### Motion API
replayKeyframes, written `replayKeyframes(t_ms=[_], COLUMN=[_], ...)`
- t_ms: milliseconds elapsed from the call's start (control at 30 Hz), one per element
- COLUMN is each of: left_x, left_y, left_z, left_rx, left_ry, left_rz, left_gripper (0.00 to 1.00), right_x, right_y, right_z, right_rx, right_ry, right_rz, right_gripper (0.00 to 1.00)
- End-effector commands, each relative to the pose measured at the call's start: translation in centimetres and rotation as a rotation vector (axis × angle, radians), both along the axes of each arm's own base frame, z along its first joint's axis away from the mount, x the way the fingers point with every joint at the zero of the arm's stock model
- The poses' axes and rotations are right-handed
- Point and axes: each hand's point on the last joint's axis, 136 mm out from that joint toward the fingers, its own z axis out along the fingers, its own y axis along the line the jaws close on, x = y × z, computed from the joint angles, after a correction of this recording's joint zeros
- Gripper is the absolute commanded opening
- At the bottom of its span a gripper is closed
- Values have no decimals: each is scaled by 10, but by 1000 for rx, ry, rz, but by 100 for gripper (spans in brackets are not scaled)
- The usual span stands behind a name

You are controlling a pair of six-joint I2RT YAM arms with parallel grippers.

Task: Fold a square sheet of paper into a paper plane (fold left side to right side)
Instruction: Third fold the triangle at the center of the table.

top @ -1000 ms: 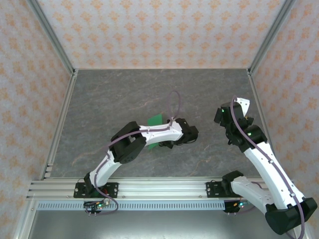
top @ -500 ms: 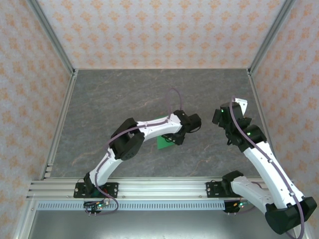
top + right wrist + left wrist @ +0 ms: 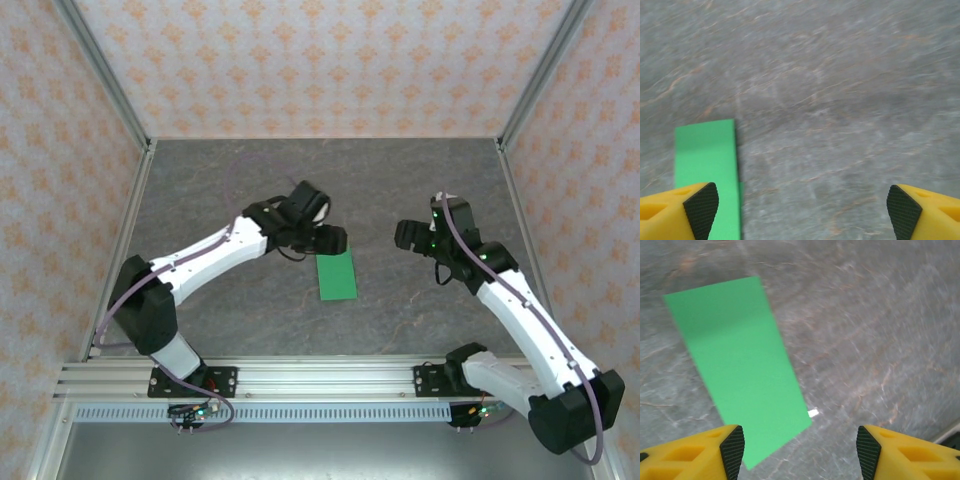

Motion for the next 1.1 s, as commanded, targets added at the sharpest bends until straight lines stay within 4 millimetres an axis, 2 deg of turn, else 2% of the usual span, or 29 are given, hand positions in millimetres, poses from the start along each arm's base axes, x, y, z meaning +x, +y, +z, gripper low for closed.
replayKeyframes(t_ms=[0,200,267,433,633,867,1067], left_x=[6,22,28,41,46,50,45], left_y=[-4,1,2,10,19,34,45], left_z=[-16,-50,-53,-53,-70,-70,-69], left_rx=[-156,-263,-277,-275,-227,-229,-226], left_ry=[44,121,128,133,173,176,173], left_rz=[40,101,108,105,118,152,167], left_gripper=[63,61,58,54,54,54,55], right_x=[2,-14,-24,-59,-88,-95,-84], right_y=[49,86,96,118,155,196,209], right_z=[-4,-27,-37,-71,-106,-138,-158], right_rx=[154,143,119,-63,-328,-565,-673], right_ry=[11,42,37,10,-18,-10,1], right_rz=[165,296,340,492,691,858,882], right_gripper=[89,89,89,90,95,97,97])
